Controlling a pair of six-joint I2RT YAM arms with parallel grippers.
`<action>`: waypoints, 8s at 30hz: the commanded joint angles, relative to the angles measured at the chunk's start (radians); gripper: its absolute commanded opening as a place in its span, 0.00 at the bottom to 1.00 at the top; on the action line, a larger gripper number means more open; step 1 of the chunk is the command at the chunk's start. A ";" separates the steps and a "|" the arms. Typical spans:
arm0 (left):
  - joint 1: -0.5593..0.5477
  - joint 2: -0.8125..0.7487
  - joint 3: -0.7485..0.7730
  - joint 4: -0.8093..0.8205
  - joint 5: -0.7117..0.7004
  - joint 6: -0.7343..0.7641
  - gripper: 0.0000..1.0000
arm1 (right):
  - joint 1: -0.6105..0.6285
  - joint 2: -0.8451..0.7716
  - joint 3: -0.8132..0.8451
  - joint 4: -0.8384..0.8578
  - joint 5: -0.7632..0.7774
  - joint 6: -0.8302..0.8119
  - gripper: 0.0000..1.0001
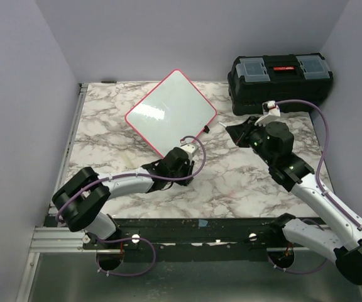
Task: Write a sentence on the whiteboard
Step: Place the pen cap at the center of the board, then hold the whiteboard on the whiteboard stand, then write a sentence on the whiteboard.
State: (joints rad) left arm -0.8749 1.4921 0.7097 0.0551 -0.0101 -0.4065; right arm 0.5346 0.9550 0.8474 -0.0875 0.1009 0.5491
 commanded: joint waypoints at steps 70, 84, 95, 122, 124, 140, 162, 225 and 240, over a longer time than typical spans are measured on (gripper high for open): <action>0.987 0.681 1.240 -0.616 1.088 0.256 0.51 | -0.003 0.495 0.373 -0.032 -0.304 -0.045 0.01; 0.978 0.713 1.219 -0.567 1.150 0.204 0.38 | -0.002 0.475 0.361 -0.031 -0.297 -0.027 0.01; 0.962 0.747 1.255 -0.613 1.174 0.222 0.30 | -0.002 0.496 0.395 -0.027 -0.307 -0.039 0.01; 0.935 0.648 1.193 -0.535 1.084 0.166 0.00 | 0.111 0.740 0.590 0.077 -0.353 -0.183 0.01; 0.935 0.642 1.187 -0.534 1.076 0.170 0.00 | 0.116 0.781 0.627 0.077 -0.355 -0.190 0.01; 0.942 0.641 1.176 -0.511 1.073 0.149 0.00 | 0.248 1.038 0.952 -0.037 -0.195 -0.306 0.01; 0.939 0.600 1.128 -0.465 1.056 0.123 0.00 | 0.332 1.169 1.131 -0.173 -0.036 -0.337 0.01; 0.936 0.576 1.093 -0.430 1.084 0.107 0.00 | 0.335 1.169 1.015 -0.145 -0.012 -0.339 0.01; 0.934 0.576 1.094 -0.427 1.085 0.106 0.00 | 0.335 1.165 1.015 -0.184 0.074 -0.340 0.01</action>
State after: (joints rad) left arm 0.0704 2.1281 1.8034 -0.4309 1.0740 -0.3378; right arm 0.8673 2.1201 1.8904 -0.1841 0.1150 0.2237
